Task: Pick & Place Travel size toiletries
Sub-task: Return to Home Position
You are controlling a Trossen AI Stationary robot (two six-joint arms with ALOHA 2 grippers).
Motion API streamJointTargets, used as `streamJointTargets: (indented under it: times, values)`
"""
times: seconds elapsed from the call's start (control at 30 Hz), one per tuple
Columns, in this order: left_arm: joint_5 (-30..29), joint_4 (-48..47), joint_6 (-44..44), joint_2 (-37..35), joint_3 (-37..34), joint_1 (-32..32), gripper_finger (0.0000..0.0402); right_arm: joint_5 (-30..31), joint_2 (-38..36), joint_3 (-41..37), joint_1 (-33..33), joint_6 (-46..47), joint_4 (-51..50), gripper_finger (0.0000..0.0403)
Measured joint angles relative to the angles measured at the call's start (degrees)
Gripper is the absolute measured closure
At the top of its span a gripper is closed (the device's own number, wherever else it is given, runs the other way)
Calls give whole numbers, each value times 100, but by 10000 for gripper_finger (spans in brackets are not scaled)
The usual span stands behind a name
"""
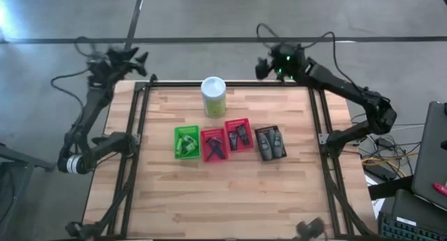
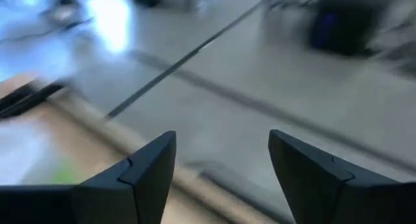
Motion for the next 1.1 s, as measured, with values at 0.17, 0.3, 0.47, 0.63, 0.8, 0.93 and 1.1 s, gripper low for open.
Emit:
streamJointTargets:
  times: [0.17,0.3,0.47,0.63,0.8,0.93,1.1]
  values:
    - [1746,385,-67,14,-47,296,142,1229,-22,176,-314,-765,531,172]
    - [1484,500,-280,97,-50,99,142,1303,0,121,-664,-1227,1199,180]
    - [1709,596,-383,129,6,-671,142,1070,36,78,-720,-1525,1190,182]
    - [765,389,-43,-204,487,-1520,142,981,-119,119,-370,-2347,1254,170]
    - [127,-360,447,-789,1222,-2194,142,1044,-334,114,-153,-2570,1649,154]
    - [84,-1301,748,-1336,1840,-2403,142,1008,-359,110,-115,-2337,1595,144]
    - [-1789,-2562,1924,-1983,2320,-2397,142,1043,-383,104,-109,-2239,1616,133]
